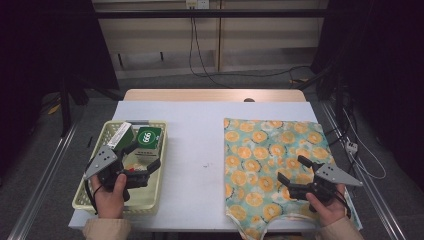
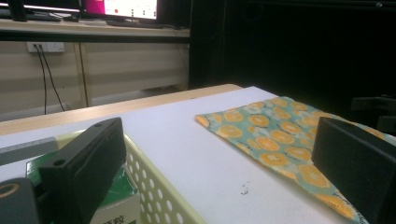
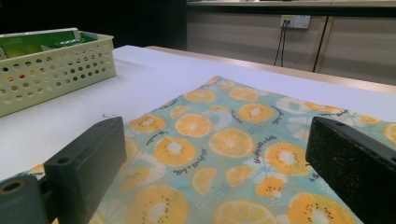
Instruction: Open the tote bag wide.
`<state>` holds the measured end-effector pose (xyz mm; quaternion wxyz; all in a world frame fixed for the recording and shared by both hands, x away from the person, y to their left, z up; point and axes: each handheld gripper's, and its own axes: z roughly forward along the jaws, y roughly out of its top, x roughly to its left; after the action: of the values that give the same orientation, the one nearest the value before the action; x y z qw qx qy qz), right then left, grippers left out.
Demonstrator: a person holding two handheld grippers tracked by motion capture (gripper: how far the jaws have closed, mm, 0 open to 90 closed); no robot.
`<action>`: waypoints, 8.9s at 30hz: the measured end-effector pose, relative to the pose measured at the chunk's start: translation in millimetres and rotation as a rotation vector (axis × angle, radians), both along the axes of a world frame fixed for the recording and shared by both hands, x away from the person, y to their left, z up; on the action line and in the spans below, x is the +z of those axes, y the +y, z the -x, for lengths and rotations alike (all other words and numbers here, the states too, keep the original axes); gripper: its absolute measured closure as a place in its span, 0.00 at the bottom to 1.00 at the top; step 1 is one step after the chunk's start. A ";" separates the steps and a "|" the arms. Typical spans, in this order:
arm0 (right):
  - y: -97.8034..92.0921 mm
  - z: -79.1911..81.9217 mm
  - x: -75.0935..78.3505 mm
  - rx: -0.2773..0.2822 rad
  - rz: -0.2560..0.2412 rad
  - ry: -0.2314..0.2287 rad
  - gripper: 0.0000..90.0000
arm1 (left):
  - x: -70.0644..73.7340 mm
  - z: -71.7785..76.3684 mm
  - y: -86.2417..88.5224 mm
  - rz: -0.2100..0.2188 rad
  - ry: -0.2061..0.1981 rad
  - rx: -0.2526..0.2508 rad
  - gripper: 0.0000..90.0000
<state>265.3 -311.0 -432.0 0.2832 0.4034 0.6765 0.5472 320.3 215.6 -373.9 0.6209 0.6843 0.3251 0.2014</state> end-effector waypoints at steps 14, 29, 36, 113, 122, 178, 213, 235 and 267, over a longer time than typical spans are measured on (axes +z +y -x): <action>18.9 -16.2 9.4 -0.013 0.064 0.057 0.06 | 0.8 0.1 -0.9 0.012 -0.002 -0.002 0.03; 109.1 -66.7 3.1 0.138 0.168 0.244 0.16 | 1.1 -1.4 -2.0 0.036 -0.003 -0.022 0.03; 145.5 -75.0 -2.7 0.238 0.230 0.301 0.28 | 1.7 -1.1 -3.5 0.035 -0.006 -0.031 0.03; 183.6 -226.0 31.4 0.251 0.208 0.332 0.44 | 3.0 3.7 -9.0 0.025 0.007 -0.042 0.03; 143.1 -157.5 39.8 0.315 0.253 0.316 0.27 | -0.9 4.0 -12.1 0.005 0.015 -0.043 0.03; 219.8 -71.1 -2.7 0.596 0.243 0.380 1.00 | 4.1 6.6 -18.9 -0.001 -0.004 -0.054 0.03; 199.5 -63.0 7.1 0.578 0.326 0.390 0.37 | 5.2 7.4 -13.9 0.004 -0.004 -0.049 0.03; 198.3 -40.6 21.3 0.681 0.316 0.361 0.62 | 7.2 9.7 -12.7 0.006 -0.010 -0.044 0.03; 126.7 -81.3 62.0 0.536 0.146 0.353 0.99 | 8.2 9.8 -14.4 0.007 -0.011 -0.048 0.03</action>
<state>346.6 -184.3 -370.1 0.0355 0.2784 0.8347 0.4739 310.5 201.3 -365.7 0.6297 0.6885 0.3061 0.1891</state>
